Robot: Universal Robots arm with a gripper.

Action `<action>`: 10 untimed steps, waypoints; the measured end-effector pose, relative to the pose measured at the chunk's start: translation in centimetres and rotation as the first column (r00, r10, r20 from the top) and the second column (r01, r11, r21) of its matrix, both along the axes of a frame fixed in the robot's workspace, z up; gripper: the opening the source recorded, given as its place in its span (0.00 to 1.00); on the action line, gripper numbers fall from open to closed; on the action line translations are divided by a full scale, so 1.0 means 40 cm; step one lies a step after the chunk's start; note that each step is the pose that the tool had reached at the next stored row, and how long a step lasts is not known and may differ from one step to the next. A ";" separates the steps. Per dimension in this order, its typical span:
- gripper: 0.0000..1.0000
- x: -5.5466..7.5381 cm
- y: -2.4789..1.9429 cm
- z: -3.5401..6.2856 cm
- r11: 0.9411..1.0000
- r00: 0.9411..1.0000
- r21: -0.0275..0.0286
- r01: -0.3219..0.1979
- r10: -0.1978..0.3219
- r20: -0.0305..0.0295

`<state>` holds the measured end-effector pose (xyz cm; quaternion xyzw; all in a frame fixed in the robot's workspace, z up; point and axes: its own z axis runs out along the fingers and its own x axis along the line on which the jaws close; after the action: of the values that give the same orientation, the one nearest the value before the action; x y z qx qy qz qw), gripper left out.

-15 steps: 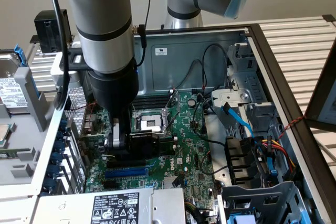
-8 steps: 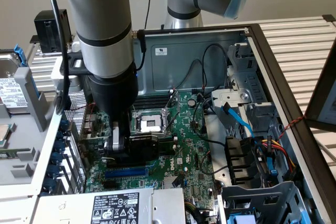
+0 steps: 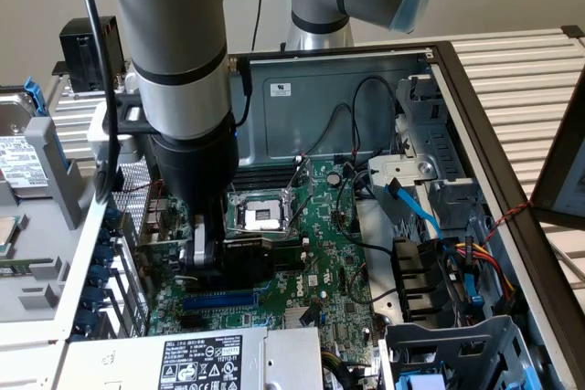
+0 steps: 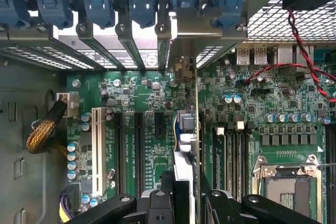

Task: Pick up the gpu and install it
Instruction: 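Insert the gpu into the slot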

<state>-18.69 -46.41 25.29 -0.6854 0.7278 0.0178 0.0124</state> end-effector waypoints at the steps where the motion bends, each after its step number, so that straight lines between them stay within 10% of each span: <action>1: 0.28 0.000 0.000 0.000 1.000 1.000 0.000 0.000 0.000 -0.001; 10: 0.28 0.000 0.000 0.000 1.000 1.000 0.000 0.000 0.000 -0.001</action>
<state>-18.69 -46.41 25.29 -0.6854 0.7279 0.0183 0.0119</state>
